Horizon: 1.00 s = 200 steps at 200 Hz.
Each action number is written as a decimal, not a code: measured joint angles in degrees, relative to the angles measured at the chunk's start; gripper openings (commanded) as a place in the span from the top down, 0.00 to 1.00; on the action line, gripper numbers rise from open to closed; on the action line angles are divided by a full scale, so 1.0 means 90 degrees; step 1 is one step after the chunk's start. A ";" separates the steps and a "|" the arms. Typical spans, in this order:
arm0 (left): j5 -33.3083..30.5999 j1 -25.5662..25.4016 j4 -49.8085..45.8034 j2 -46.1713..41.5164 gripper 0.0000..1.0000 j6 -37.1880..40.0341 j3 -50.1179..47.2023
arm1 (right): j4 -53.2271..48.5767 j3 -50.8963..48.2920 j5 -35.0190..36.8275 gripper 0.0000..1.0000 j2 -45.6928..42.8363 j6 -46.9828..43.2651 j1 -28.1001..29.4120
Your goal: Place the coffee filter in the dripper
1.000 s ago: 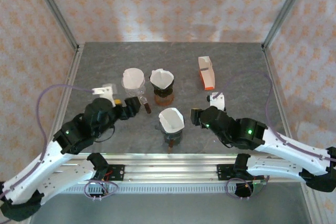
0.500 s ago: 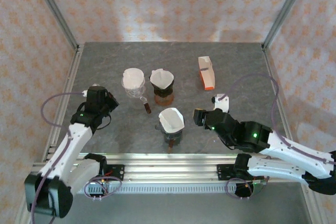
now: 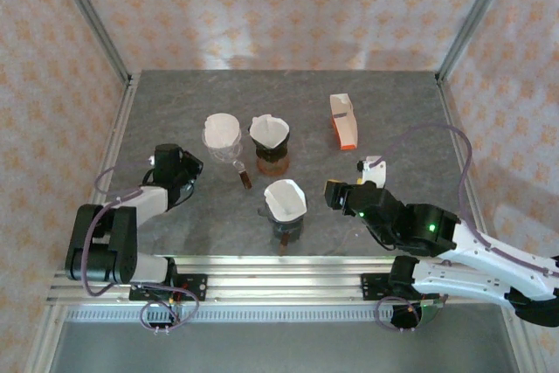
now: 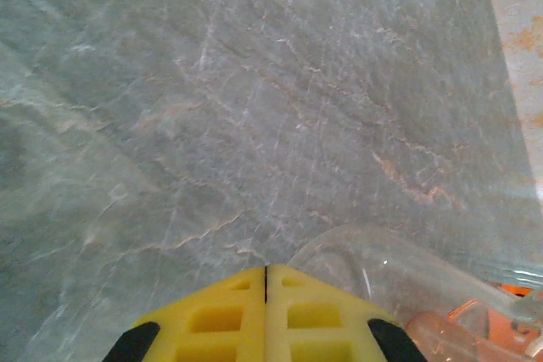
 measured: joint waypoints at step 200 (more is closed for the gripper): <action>0.0699 -0.0374 0.2438 0.1841 1.00 -0.0185 0.0015 | -0.0041 0.0002 0.0002 0.24 0.0087 0.0000 0.0000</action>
